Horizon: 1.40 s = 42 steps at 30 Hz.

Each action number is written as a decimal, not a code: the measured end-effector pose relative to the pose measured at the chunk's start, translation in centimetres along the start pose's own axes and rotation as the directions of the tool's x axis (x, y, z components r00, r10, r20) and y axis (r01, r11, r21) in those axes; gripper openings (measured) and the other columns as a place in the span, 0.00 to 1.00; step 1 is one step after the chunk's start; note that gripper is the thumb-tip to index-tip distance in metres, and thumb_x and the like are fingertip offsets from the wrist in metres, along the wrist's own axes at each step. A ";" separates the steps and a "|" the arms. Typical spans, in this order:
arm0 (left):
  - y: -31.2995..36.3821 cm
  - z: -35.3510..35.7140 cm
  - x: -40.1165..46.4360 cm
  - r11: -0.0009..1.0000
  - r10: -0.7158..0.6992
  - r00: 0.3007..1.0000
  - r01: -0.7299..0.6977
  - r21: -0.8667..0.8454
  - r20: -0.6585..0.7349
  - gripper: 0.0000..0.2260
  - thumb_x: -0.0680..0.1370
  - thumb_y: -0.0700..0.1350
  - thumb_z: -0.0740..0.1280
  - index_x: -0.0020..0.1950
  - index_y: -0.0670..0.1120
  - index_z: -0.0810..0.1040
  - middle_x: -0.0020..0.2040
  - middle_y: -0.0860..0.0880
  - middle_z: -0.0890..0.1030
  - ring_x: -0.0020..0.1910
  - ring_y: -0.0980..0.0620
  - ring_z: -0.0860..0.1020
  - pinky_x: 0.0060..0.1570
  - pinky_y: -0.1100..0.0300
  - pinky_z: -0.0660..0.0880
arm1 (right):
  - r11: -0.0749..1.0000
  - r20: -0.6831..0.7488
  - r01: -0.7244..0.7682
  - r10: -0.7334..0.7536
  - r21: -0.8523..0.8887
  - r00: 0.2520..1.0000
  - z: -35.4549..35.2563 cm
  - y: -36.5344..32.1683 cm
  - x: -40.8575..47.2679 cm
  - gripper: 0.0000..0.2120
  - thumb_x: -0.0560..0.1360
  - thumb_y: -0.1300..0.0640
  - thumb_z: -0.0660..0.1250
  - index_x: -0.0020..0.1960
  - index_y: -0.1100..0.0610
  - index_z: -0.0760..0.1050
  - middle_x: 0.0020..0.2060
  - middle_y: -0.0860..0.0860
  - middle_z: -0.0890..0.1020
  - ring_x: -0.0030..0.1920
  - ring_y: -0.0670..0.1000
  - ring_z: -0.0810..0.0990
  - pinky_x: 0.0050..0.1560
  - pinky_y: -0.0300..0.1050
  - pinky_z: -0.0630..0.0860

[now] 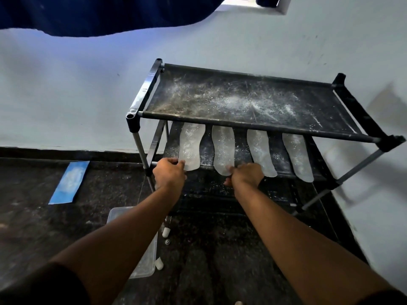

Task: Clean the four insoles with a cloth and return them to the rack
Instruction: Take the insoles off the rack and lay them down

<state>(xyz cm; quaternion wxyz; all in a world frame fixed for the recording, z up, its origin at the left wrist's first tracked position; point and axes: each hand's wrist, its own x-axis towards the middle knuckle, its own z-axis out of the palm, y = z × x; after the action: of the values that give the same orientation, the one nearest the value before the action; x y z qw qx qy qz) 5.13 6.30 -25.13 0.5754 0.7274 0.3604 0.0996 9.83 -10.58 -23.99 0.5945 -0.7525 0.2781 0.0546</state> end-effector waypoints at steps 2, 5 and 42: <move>0.1 -0.3 0.0 0.999 -0.022 1.000 0.022 -0.040 -0.008 0.09 0.79 0.42 0.72 0.58 0.41 0.81 0.47 0.43 0.85 0.38 0.50 0.85 0.34 0.61 0.81 | 0.995 0.004 -0.068 0.068 0.074 0.998 -0.2 -0.5 -0.3 0.10 0.72 0.66 0.74 0.50 0.63 0.75 0.32 0.57 0.81 0.24 0.52 0.80 0.27 0.44 0.80; 0.3 -0.9 -0.1 0.984 -0.113 0.994 0.112 -0.136 0.000 0.09 0.76 0.41 0.75 0.53 0.39 0.83 0.43 0.41 0.86 0.38 0.47 0.86 0.41 0.56 0.84 | 0.983 0.005 -0.131 0.132 0.129 0.991 -0.6 -0.9 -1.0 0.10 0.72 0.68 0.74 0.50 0.66 0.76 0.32 0.58 0.81 0.24 0.52 0.78 0.32 0.48 0.82; -3.0 -3.9 -4.5 0.892 -0.296 0.949 0.314 -0.324 0.104 0.05 0.72 0.33 0.77 0.44 0.35 0.83 0.42 0.40 0.85 0.30 0.50 0.83 0.28 0.65 0.78 | 0.963 0.139 -0.173 0.146 0.205 0.979 -5.5 3.8 -2.2 0.06 0.70 0.66 0.75 0.44 0.66 0.79 0.35 0.59 0.84 0.30 0.52 0.80 0.30 0.41 0.77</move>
<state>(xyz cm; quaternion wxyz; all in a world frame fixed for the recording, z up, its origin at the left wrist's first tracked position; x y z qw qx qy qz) -1.53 6.68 -25.44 0.7087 0.5550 0.4327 0.0494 4.76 -15.38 -24.80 0.6823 -0.6538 0.3053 0.1178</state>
